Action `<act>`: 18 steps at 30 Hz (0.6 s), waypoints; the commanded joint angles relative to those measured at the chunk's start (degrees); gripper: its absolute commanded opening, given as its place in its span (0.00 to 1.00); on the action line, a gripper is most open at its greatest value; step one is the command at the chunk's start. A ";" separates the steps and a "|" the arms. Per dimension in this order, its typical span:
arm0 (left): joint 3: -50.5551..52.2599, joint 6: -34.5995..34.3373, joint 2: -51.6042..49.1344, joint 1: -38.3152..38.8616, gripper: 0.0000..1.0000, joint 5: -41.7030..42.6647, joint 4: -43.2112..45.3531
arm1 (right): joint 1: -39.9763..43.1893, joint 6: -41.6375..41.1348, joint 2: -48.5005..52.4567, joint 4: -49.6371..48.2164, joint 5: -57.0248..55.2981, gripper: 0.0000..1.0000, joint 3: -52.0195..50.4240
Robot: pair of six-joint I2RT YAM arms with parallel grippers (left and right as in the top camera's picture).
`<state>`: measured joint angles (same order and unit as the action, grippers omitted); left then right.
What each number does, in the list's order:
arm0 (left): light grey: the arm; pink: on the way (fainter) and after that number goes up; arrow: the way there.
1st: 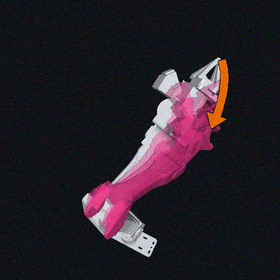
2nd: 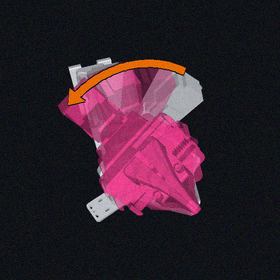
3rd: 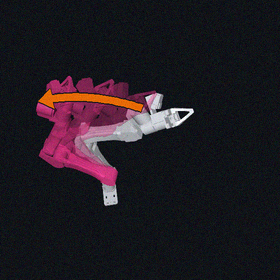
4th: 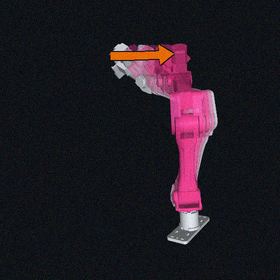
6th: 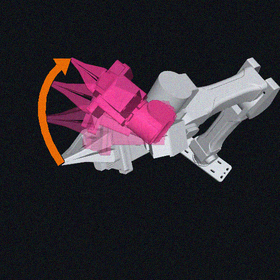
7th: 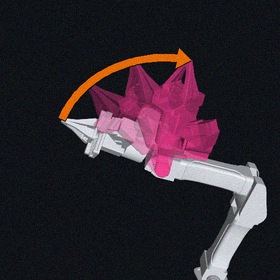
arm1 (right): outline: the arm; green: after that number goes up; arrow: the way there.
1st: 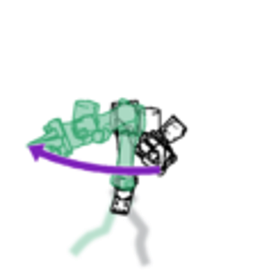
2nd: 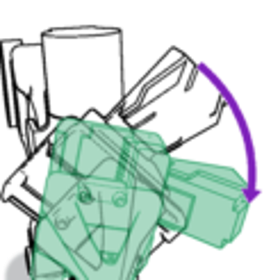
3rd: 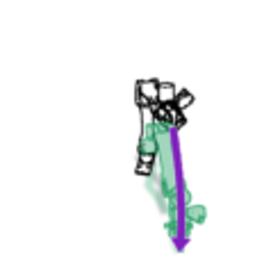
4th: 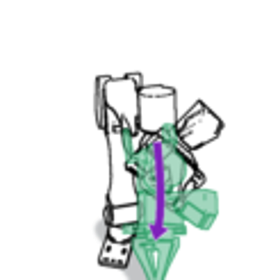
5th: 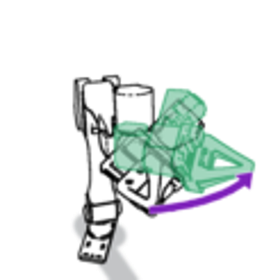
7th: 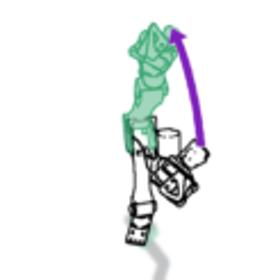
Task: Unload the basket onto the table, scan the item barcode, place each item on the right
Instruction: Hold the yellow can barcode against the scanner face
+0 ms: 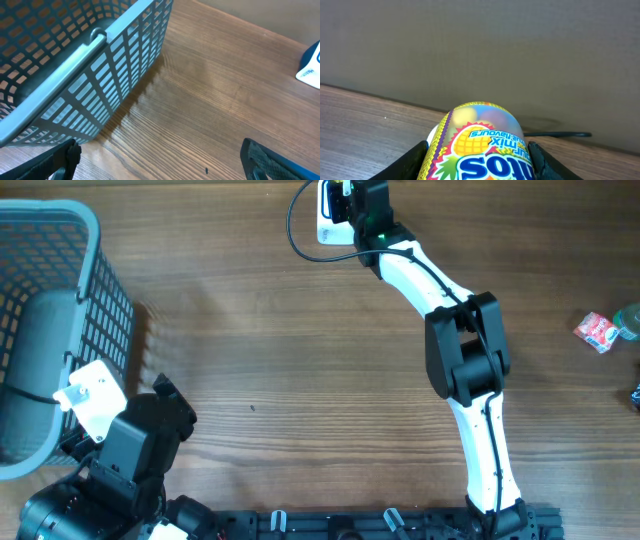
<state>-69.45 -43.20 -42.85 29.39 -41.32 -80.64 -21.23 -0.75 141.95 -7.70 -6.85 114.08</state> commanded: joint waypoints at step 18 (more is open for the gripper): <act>0.33 -0.57 0.09 -0.33 1.00 -2.10 -0.04 | -1.09 5.35 -0.61 -0.26 0.48 0.38 0.70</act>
<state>-69.45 -43.20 -42.85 29.39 -41.78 -80.64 -21.61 3.36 143.98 -9.96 -6.90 114.15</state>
